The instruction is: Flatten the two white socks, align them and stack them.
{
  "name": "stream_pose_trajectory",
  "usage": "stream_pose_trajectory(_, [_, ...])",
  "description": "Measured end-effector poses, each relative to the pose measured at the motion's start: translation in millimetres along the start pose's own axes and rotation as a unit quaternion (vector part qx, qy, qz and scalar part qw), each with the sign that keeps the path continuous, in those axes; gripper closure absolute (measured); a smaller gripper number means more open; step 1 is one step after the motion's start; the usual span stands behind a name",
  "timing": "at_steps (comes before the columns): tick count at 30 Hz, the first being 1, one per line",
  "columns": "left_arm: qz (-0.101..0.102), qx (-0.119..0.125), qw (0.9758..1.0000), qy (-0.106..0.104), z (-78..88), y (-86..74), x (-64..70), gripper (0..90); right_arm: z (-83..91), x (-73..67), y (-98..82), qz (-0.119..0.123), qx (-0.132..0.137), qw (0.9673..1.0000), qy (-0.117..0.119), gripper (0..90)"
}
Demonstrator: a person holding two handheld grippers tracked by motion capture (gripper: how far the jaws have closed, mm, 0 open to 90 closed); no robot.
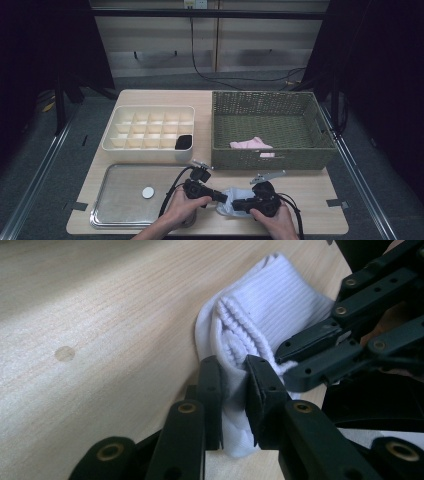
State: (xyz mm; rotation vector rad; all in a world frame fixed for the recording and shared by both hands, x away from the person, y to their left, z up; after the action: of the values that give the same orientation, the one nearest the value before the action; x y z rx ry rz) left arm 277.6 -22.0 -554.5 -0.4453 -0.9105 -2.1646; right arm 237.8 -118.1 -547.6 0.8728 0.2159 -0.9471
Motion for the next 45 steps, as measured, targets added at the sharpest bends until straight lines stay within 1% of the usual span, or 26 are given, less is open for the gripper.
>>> stream_pose_trajectory(5, [0.014, 0.006, 0.9999, 0.003, -0.8, 0.3, -1.1, 80.0, 2.2, -4.2, 0.0, 0.012, 0.001, 0.9999, 0.005, 86.7])
stream_pose_trajectory(6, [0.009, 0.002, 1.0000, 0.004, -0.3, -0.3, -1.6, 80.0, 4.6, -7.5, 0.0, 0.015, 0.004, 0.9997, 0.019, 86.9])
stream_pose_trajectory(7, [0.006, 0.001, 1.0000, 0.005, -0.3, -0.6, -1.9, 80.1, 5.8, -8.3, -0.5, 0.013, 0.004, 0.9997, 0.021, 87.1])
stream_pose_trajectory(12, [0.010, 0.005, 0.9999, 0.012, -0.5, -0.5, -1.6, 80.1, 12.4, -17.8, 2.1, 0.017, 0.016, 0.9984, 0.051, 87.1])
stream_pose_trajectory(15, [0.007, 0.004, 0.9999, 0.013, -0.6, -0.7, -1.8, 80.1, 11.6, -18.3, 2.5, 0.016, 0.018, 0.9983, 0.053, 87.1])
stream_pose_trajectory(16, [0.010, 0.009, 0.9998, 0.014, -0.4, 0.1, -1.8, 80.1, 6.4, -17.9, -1.3, 0.018, 0.004, 0.9985, 0.051, 87.0])
stream_pose_trajectory(17, [0.010, 0.009, 0.9998, 0.014, -0.4, 0.1, -1.8, 79.9, 6.4, -17.9, -1.3, 0.018, 0.004, 0.9985, 0.051, 87.0])
stream_pose_trajectory(19, [0.012, 0.009, 0.9998, 0.011, -0.1, 0.5, -1.6, 78.1, -0.9, -14.6, -6.3, 0.013, -0.011, 0.9988, 0.045, 87.0])
stream_pose_trajectory(20, [0.015, 0.018, 0.9997, 0.006, 1.9, 2.3, -1.4, 76.2, -2.2, -13.0, -7.2, 0.009, -0.013, 0.9990, 0.042, 87.0])
stream_pose_trajectory(21, [0.015, 0.018, 0.9997, 0.006, 1.9, 2.3, -1.4, 74.4, -2.8, -12.5, -7.8, 0.008, -0.014, 0.9989, 0.044, 86.9])
stream_pose_trajectory(22, [0.011, 0.027, 0.9996, -0.005, 4.9, 4.2, 0.4, 72.6, -2.9, -11.8, -7.9, 0.009, -0.014, 0.9990, 0.041, 86.8])
stream_pose_trajectory(24, [0.011, 0.040, 0.9991, -0.011, 9.6, 8.7, 3.3, 70.9, -2.9, -11.8, -7.9, 0.010, -0.014, 0.9990, 0.041, 86.7])
stream_pose_trajectory(25, [0.010, 0.040, 0.9991, -0.013, 9.5, 10.8, 3.1, 65.5, -4.1, -11.7, -8.4, 0.010, -0.013, 0.9990, 0.041, 86.5])
stream_pose_trajectory(27, [0.014, 0.029, 0.9994, -0.008, 4.2, 9.2, 3.3, 59.6, -5.0, -11.1, -8.8, 0.009, -0.016, 0.9990, 0.040, 86.0])
stream_pose_trajectory(28, [0.016, 0.032, 0.9993, -0.008, 1.0, 9.5, 4.1, 57.8, -5.1, -10.7, -8.5, 0.010, -0.015, 0.9990, 0.040, 85.4])
stream_pose_trajectory(29, [0.011, 0.022, 0.9997, -0.007, -2.0, 7.9, 4.4, 57.3, -4.7, -10.6, -8.0, 0.007, -0.014, 0.9991, 0.039, 84.7])
stream_pose_trajectory(30, [0.006, 0.021, 0.9997, -0.003, -4.1, 7.7, 4.2, 57.6, -4.2, -11.0, -7.5, 0.006, -0.012, 0.9991, 0.040, 84.1])
stream_pose_trajectory(31, [0.004, 0.020, 0.9998, 0.007, -4.7, 7.7, 2.0, 59.5, -2.7, -11.1, -6.9, 0.010, -0.010, 0.9991, 0.039, 82.9])
stream_pose_trajectory(32, [0.009, 0.014, 0.9999, 0.002, -4.2, 7.3, 0.9, 63.3, -0.7, -12.1, -6.1, 0.009, -0.005, 0.9991, 0.040, 80.8])
stream_pose_trajectory(34, [0.009, 0.011, 0.9999, 0.002, -1.7, 7.0, -1.5, 67.5, 4.4, -12.8, -5.2, 0.010, -0.002, 0.9992, 0.039, 79.0])
stream_pose_trajectory(37, [0.014, 0.014, 0.9998, 0.002, -2.1, 7.4, -1.3, 69.2, 12.0, -11.5, -3.4, 0.005, 0.010, 0.9993, 0.036, 77.5])
stream_pose_trajectory(38, [0.009, 0.012, 0.9999, 0.003, -2.2, 7.0, -1.3, 69.7, 21.5, -8.6, -2.3, 0.003, 0.018, 0.9993, 0.032, 76.5])
stream_pose_trajectory(41, [0.009, 0.012, 0.9998, 0.009, -2.1, 5.8, -0.2, 70.9, 39.6, -2.4, -1.1, -0.006, 0.042, 0.9989, 0.020, 76.5])
stream_pose_trajectory(42, [0.009, 0.011, 0.9999, 0.004, -1.9, 5.2, 0.0, 71.7, 46.2, 1.1, -1.0, -0.013, 0.052, 0.9985, 0.013, 76.6])
stream_pose_trajectory(43, [0.005, 0.007, 0.9999, 0.006, -1.4, 4.3, -1.3, 71.9, 52.6, 4.6, -1.5, -0.020, 0.060, 0.9980, 0.009, 76.6])
stream_pose_trajectory(45, [0.005, 0.009, 0.9999, 0.009, -1.6, 3.6, -1.5, 72.4, 64.6, 13.7, -3.4, -0.030, 0.071, 0.9969, -0.010, 71.7])
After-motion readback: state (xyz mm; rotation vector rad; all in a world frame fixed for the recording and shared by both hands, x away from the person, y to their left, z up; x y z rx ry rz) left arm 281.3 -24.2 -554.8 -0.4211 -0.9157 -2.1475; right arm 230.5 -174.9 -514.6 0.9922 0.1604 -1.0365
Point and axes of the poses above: each handheld gripper's, and its own axes: z roughly backward along the jaws, y roughly out of its top, x roughly to its right, the point moved 9 cm from there along -z, roughly forward along the jaws, and after that the axes turned 5 degrees about y, right-handed, at the moved point
